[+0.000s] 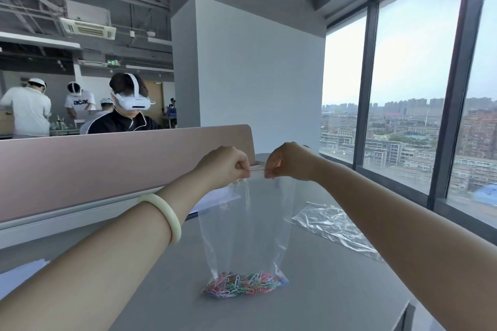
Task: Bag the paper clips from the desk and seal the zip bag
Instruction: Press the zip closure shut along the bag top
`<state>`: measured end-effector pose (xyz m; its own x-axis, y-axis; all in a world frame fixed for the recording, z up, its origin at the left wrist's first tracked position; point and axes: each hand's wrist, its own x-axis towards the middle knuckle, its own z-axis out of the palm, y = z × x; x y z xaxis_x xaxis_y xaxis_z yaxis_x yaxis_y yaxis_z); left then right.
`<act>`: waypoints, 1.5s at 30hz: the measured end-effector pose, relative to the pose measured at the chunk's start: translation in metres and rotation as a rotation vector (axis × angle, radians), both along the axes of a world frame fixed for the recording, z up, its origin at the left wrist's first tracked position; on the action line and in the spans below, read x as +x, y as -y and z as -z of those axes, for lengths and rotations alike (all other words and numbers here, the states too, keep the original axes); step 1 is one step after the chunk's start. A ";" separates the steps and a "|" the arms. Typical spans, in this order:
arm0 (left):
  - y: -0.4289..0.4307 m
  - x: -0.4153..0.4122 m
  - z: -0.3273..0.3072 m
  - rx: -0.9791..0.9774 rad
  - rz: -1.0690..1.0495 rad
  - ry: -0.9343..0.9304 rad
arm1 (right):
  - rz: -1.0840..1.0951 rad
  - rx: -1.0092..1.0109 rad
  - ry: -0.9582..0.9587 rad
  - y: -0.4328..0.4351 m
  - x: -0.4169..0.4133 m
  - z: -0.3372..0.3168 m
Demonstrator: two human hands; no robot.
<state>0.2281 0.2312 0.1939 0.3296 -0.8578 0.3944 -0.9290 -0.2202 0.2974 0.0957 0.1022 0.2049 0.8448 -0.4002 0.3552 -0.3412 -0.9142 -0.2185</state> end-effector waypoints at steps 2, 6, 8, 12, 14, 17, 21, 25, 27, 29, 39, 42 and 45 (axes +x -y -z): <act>-0.001 -0.001 -0.001 -0.005 0.002 -0.012 | -0.001 -0.014 0.006 0.002 -0.007 -0.001; 0.004 -0.008 0.000 0.013 -0.002 0.028 | 0.034 -0.057 0.033 0.000 -0.007 0.005; 0.005 -0.011 0.001 0.019 -0.005 0.023 | 0.033 -0.036 0.033 0.000 -0.005 0.007; 0.005 -0.009 0.001 0.008 -0.030 0.026 | 0.045 -0.006 0.025 0.007 -0.014 0.002; 0.004 -0.006 0.001 -0.007 -0.034 0.018 | 0.054 -0.019 0.039 0.009 -0.018 0.002; 0.004 -0.008 0.002 -0.010 -0.017 -0.004 | 0.084 -0.031 0.046 0.009 -0.017 0.007; -0.009 0.002 0.000 0.042 -0.038 -0.017 | 0.089 -0.024 0.066 0.017 -0.017 0.013; -0.035 0.032 -0.001 0.014 -0.125 -0.053 | -0.029 0.197 0.192 0.030 -0.023 0.015; -0.041 0.040 0.003 -0.010 -0.138 -0.089 | -0.076 0.334 0.243 0.032 -0.025 0.017; -0.042 0.041 0.009 -0.037 -0.133 -0.131 | -0.076 0.397 0.257 0.032 -0.026 0.021; -0.039 0.039 0.033 -0.076 -0.172 -0.289 | 0.051 0.795 0.291 0.032 -0.017 0.048; -0.039 0.035 0.025 -0.119 -0.172 -0.424 | 0.053 0.863 0.291 0.025 -0.028 0.041; -0.032 0.016 0.015 -0.263 -0.225 -0.381 | 0.044 0.826 0.307 0.023 -0.042 0.041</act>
<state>0.2438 0.2630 0.1789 0.6568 -0.6372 0.4032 -0.6821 -0.2742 0.6779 0.0533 0.0795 0.1644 0.7374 -0.6593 0.1469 -0.1899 -0.4110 -0.8917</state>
